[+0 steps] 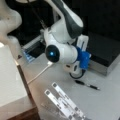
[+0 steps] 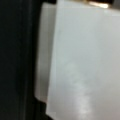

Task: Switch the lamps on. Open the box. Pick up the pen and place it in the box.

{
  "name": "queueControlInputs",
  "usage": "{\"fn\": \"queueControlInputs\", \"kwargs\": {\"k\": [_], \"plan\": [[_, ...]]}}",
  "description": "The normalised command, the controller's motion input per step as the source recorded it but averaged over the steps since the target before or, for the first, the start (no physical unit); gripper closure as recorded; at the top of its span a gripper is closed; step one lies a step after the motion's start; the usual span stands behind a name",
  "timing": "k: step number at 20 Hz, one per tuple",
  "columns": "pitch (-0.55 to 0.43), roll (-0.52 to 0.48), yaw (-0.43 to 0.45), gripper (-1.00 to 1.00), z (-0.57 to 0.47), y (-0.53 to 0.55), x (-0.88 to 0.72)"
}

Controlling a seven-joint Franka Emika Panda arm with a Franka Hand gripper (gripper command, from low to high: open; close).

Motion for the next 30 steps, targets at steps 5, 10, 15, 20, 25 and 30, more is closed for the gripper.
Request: {"fn": "queueControlInputs", "kwargs": {"k": [5,10,15,20,25,30], "plan": [[-0.005,0.04,-0.08,1.0,0.02,0.01,0.1],[-0.019,0.035,-0.072,1.0,-0.02,-0.07,0.18],[-0.005,0.015,-0.081,1.0,-0.08,-0.18,0.24],[0.02,0.001,-0.085,1.0,-0.04,-0.19,0.26],[0.061,-0.036,-0.07,1.0,0.03,-0.18,0.27],[0.101,-0.075,-0.045,1.0,0.14,-0.12,0.27]]}}
